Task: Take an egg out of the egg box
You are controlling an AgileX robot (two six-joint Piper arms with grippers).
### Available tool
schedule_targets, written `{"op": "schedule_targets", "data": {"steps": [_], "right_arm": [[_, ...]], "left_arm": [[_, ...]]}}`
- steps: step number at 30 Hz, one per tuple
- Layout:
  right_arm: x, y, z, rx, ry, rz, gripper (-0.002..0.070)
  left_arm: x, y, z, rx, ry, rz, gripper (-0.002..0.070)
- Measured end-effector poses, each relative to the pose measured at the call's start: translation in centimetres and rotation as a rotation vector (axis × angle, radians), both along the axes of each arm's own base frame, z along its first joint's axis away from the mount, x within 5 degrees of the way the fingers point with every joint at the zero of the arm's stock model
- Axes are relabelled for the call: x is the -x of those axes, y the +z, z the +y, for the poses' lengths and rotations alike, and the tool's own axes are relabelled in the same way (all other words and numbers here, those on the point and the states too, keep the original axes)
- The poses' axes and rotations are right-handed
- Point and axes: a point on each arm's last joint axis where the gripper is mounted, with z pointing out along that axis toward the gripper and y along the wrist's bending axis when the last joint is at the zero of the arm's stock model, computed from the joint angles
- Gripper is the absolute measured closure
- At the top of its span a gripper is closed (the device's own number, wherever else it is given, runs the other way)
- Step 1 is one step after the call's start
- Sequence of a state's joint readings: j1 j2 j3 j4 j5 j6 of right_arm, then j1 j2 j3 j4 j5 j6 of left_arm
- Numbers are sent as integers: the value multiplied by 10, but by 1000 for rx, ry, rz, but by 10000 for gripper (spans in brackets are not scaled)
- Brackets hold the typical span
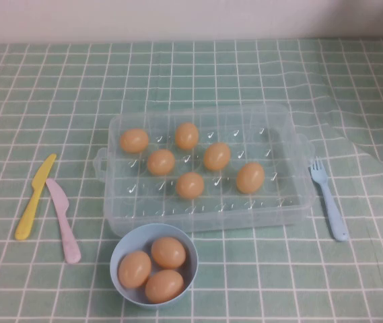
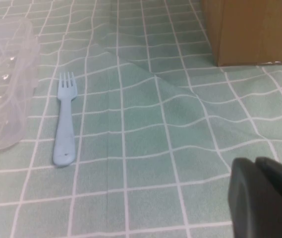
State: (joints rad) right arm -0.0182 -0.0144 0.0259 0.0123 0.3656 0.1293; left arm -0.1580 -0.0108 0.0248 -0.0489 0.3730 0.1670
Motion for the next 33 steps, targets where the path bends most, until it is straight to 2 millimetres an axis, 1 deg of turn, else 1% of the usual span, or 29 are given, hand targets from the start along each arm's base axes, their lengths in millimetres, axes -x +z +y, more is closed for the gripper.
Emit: {"op": "schedule_targets", "data": {"steps": [9, 15, 18, 28, 33], "right_arm": [[-1, 3, 0, -6, 0, -35, 694], [-2, 8, 3, -129, 3, -92, 694], [-2, 9, 4, -160, 3, -98, 694], [-2, 7, 3, -130, 4, -78, 694], [-2, 8, 4, -145, 4, -90, 694]], "left_arm": [[0, 0, 0, 0, 0, 0, 679], [0, 0, 0, 0, 0, 0, 679], [0, 0, 0, 0, 0, 0, 679], [0, 0, 0, 0, 0, 0, 679], [0, 0, 0, 0, 0, 0, 679]]}}
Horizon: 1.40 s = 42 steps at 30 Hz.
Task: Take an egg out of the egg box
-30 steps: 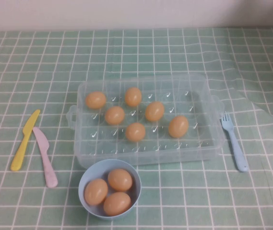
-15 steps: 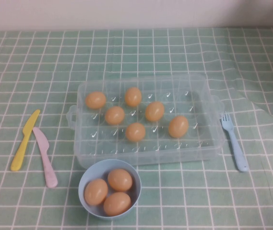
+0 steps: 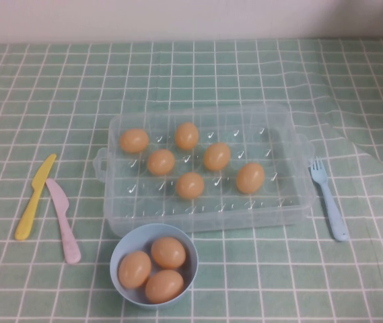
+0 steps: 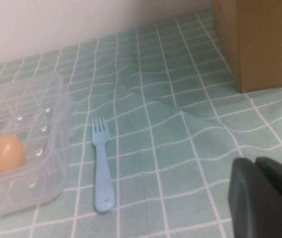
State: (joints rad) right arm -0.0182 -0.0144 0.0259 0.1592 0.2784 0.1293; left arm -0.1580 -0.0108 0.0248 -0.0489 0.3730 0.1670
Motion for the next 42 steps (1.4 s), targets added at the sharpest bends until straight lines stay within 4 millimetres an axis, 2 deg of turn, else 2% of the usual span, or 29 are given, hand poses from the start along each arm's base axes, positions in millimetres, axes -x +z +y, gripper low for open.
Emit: {"op": "schedule_targets", "data": {"steps": [8, 16, 19, 21, 24, 30, 34, 42], "right_arm": [[-2, 14, 1, -247, -24, -151, 694], [-2, 17, 0, -310, -33, -180, 694], [-1, 15, 4, -373, -2, -110, 694], [0, 21, 9, -400, 31, -44, 694], [-2, 46, 16, -400, 91, 82, 694], [-14, 92, 29, -264, 260, 401, 694], [-31, 115, 31, -158, 338, 559, 694], [-79, 120, 29, -71, 388, 817, 694]], "left_arm": [[0, 0, 0, 0, 0, 0, 679], [0, 0, 0, 0, 0, 0, 679], [0, 0, 0, 0, 0, 0, 679], [0, 0, 0, 0, 0, 0, 679], [0, 0, 0, 0, 0, 0, 679], [0, 0, 0, 0, 0, 0, 679], [0, 0, 0, 0, 0, 0, 679], [0, 0, 0, 0, 0, 0, 679]]}}
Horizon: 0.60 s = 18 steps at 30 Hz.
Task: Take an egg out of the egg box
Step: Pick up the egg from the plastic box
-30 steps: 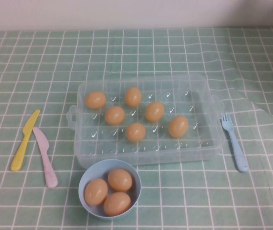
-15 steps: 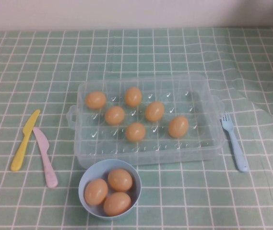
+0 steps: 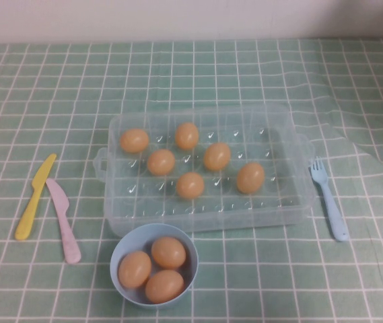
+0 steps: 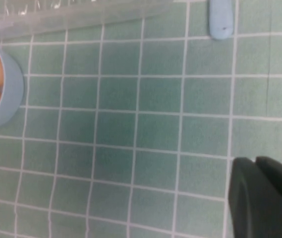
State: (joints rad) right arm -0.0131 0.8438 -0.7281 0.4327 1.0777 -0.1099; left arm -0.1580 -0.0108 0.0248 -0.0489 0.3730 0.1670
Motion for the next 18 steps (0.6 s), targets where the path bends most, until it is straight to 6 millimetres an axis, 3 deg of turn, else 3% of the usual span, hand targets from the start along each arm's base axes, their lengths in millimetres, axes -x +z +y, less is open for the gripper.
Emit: {"op": "schedule_targets", "data": {"steps": [4, 8, 18], "right_arm": [[-24, -11, 10, 8, 67, 84, 694], [-47, -20, 35, 23, 177, 115, 694], [-112, -32, 125, 117, 425, 133, 694]], "left_arm": [[0, 0, 0, 0, 0, 0, 679], [0, 0, 0, 0, 0, 0, 679], [0, 0, 0, 0, 0, 0, 679]]}}
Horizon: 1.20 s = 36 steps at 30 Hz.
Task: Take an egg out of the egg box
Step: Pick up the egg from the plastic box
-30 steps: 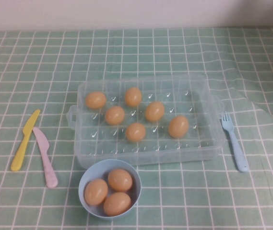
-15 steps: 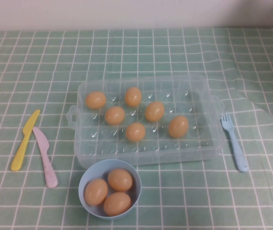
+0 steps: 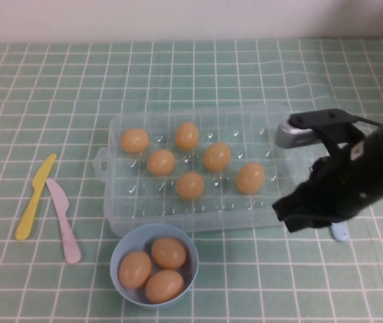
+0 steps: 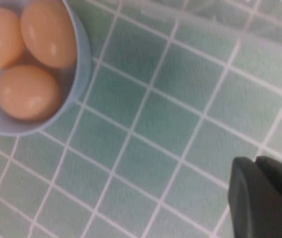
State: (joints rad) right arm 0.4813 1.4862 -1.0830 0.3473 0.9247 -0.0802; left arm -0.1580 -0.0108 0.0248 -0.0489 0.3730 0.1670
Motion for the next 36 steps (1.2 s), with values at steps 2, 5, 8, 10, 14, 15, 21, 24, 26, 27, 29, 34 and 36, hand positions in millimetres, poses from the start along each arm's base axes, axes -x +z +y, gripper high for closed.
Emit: {"op": "schedule_targets", "data": {"steps": [2, 5, 8, 10, 14, 15, 21, 24, 26, 27, 29, 34, 36], "right_arm": [[-15, 2, 14, 6, 25, -19, 693], [-39, 6, 30, 7, 42, -48, 675], [-60, 6, 42, 7, 47, -55, 619], [-73, 5, 49, 9, 40, -51, 553], [-97, 0, 59, 34, -34, -29, 384], [-102, -4, 60, 49, -51, -21, 346], [-124, -15, 61, 131, -194, -7, 178], [-130, -25, 62, 156, -227, 5, 164], [-132, -30, 63, 162, -233, 10, 160], [-133, -32, 63, 162, -235, 9, 160], [-135, -37, 64, 162, -238, 9, 158], [-139, -46, 67, 158, -259, 17, 157], [-141, -49, 67, 158, -263, 19, 157]], "left_arm": [[0, 0, 0, 0, 0, 0, 679], [0, 0, 0, 0, 0, 0, 679], [0, 0, 0, 0, 0, 0, 679], [0, 0, 0, 0, 0, 0, 679], [0, 0, 0, 0, 0, 0, 679], [0, 0, 0, 0, 0, 0, 679], [0, 0, 0, 0, 0, 0, 679], [0, 0, 0, 0, 0, 0, 679], [0, 0, 0, 0, 0, 0, 679], [0, 0, 0, 0, 0, 0, 679], [0, 0, 0, 0, 0, 0, 679], [0, 0, 0, 0, 0, 0, 679], [0, 0, 0, 0, 0, 0, 679]]}}
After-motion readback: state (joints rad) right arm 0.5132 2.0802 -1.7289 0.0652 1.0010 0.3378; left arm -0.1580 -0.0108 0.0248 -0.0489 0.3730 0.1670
